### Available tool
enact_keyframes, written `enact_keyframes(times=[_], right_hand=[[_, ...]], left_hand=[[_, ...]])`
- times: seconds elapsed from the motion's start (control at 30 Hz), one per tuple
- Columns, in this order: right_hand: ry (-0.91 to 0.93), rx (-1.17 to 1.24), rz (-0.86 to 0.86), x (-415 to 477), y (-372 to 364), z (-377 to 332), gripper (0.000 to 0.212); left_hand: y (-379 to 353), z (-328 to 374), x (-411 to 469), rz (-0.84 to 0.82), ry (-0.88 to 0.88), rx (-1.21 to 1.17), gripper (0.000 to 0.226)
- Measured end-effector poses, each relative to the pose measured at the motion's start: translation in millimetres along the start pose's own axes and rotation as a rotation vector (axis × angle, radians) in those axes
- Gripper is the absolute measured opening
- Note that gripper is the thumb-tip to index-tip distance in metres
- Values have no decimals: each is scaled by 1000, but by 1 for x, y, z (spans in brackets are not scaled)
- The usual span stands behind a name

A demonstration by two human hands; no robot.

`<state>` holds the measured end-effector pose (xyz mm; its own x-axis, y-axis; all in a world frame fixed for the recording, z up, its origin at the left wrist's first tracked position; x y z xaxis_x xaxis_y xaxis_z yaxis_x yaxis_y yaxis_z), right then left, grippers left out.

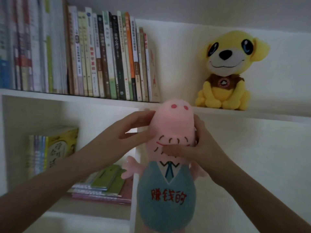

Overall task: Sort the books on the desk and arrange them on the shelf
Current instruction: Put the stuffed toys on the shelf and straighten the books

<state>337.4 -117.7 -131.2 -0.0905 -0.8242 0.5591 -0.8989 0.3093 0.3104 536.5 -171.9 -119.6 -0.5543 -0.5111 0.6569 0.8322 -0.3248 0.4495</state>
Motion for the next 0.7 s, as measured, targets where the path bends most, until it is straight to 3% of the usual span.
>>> enact_keyframes(times=[0.17,0.23,0.37,0.53,0.7], right_hand=[[-11,40,-57,5,-41,10,98],[-32,65,-69,5,-56,14,104],[-70,88,-68,3,-85,28,104],[-75,25,-82,-3,-124,45,97],[-78,54,-110,-25,-169,83,94]], left_hand=[[26,-33,-42,-1,102,27,43],[33,-50,-58,1,175,20,49],[40,-78,-89,42,271,-78,82],[38,-103,-120,24,321,-89,73],[29,-135,-164,99,450,-109,96]])
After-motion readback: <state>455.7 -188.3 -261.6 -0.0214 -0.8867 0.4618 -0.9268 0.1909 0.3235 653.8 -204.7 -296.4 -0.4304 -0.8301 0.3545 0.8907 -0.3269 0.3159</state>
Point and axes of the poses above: each hand's wrist, its own x-axis towards the middle knuckle, its own y-axis out of the back of the hand, z = x × y, the point moved 1 cm from there along x, towards the middle knuckle, and after that the axes turned 1 degree about x, right-handed, at the moved point
